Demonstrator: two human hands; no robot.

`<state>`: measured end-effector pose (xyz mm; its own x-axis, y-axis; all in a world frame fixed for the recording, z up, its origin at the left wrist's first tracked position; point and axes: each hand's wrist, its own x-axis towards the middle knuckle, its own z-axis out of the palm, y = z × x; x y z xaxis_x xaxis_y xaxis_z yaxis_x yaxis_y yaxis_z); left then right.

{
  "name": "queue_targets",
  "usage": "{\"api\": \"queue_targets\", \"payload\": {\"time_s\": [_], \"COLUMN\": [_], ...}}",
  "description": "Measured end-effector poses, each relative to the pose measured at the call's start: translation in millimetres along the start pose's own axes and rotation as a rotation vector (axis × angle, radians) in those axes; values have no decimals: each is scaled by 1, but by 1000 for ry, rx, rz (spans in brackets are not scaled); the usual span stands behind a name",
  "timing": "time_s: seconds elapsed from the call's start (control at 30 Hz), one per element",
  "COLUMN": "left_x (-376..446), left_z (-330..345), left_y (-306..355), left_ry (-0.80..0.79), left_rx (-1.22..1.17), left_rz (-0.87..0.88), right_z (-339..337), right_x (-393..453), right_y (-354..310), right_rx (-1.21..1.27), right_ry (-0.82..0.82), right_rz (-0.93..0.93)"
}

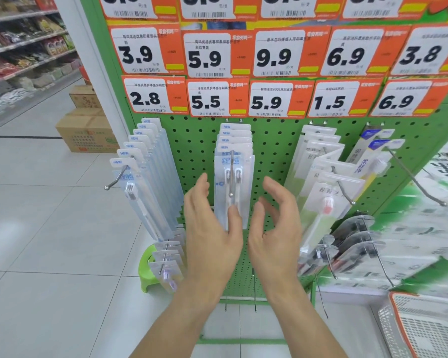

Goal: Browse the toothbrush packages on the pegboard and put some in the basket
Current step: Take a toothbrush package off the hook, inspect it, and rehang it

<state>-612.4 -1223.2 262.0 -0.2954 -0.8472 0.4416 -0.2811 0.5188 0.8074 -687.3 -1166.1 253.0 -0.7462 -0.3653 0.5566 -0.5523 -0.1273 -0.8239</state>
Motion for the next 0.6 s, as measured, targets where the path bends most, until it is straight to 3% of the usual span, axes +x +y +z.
{"api": "queue_targets", "payload": {"time_s": [0.07,0.13,0.27,0.43,0.6], "left_x": [-14,-26,-30,-29,-17], "left_z": [-2,-5,-1,22,37], "left_y": [4,9,17,30,53], "left_ry": [134,124,-240,-472,-519], "left_rx": [-132,-282,-386,-215,-150], "left_rz": [29,68,49,83,86], "right_z": [-12,-27,-56,-84,-97], "right_x": [-8,-14,-15,2,12], "right_y": [0,2,5,11,15], "right_rx": [10,41,118,67,8], "right_ry": [47,96,239,364,282], "right_rz": [-76,-165,-294,-172,-13]}}
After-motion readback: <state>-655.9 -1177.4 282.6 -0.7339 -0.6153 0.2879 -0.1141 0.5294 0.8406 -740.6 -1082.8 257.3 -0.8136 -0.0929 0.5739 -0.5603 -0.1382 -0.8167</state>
